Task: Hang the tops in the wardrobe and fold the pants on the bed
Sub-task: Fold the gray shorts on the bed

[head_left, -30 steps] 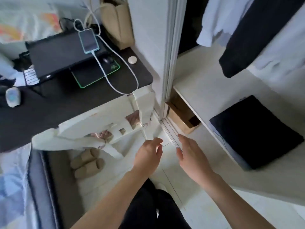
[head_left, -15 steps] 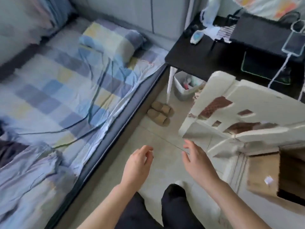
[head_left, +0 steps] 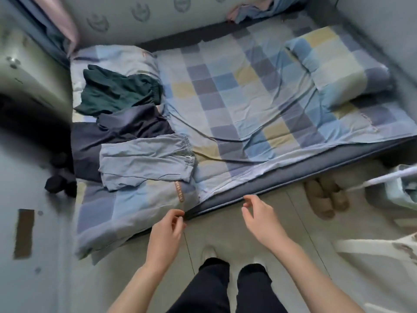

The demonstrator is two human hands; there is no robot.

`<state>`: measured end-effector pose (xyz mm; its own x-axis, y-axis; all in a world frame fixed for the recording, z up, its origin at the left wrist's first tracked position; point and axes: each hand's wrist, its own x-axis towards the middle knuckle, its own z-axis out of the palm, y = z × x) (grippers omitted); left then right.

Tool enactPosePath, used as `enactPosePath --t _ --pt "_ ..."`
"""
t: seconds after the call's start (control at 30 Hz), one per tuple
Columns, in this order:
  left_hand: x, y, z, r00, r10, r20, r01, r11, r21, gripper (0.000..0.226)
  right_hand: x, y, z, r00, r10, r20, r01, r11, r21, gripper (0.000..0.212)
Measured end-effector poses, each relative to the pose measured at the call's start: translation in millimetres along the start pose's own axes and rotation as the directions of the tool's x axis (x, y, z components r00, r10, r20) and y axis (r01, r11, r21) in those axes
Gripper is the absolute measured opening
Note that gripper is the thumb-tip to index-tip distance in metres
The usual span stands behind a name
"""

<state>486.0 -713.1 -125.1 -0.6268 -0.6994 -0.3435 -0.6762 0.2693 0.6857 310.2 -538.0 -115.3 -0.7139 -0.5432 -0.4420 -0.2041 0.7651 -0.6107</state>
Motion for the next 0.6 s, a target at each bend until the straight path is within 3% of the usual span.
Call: enactPosePath --t 0.2,0.33,0.43,0.53,0.6 --pt "75.2 -30.9 -20.9 0.989 -0.144 -0.029 0.144 0.990 0.000 0.017 93.4 -54.0 23.1 0.990 0.026 0.136 -0.025 1.000 -0.009 0.030" --pt "131.1 -33.8 -10.6 0.970 -0.241 0.040 0.238 0.969 0.073 0.009 157.2 -66.6 37.7 0.978 0.066 0.200 -0.056 0.997 -0.055 0.028" --pt "182.7 -36.5 11.2 0.950 -0.284 0.132 0.265 0.953 0.148 0.016 210.6 -68.9 53.4 0.949 0.108 0.297 -0.091 0.993 -0.070 0.026" --pt "232.8 -46.3 34.3 0.937 -0.283 0.202 0.221 0.934 0.281 0.026 265.6 -69.3 72.0 0.913 0.229 0.339 -0.254 0.967 0.029 0.022" --pt "255.0 -55.4 43.6 0.932 -0.275 0.236 0.177 0.914 0.366 0.028 291.7 -68.5 85.6 0.849 0.352 0.395 -0.445 0.879 0.172 0.021"
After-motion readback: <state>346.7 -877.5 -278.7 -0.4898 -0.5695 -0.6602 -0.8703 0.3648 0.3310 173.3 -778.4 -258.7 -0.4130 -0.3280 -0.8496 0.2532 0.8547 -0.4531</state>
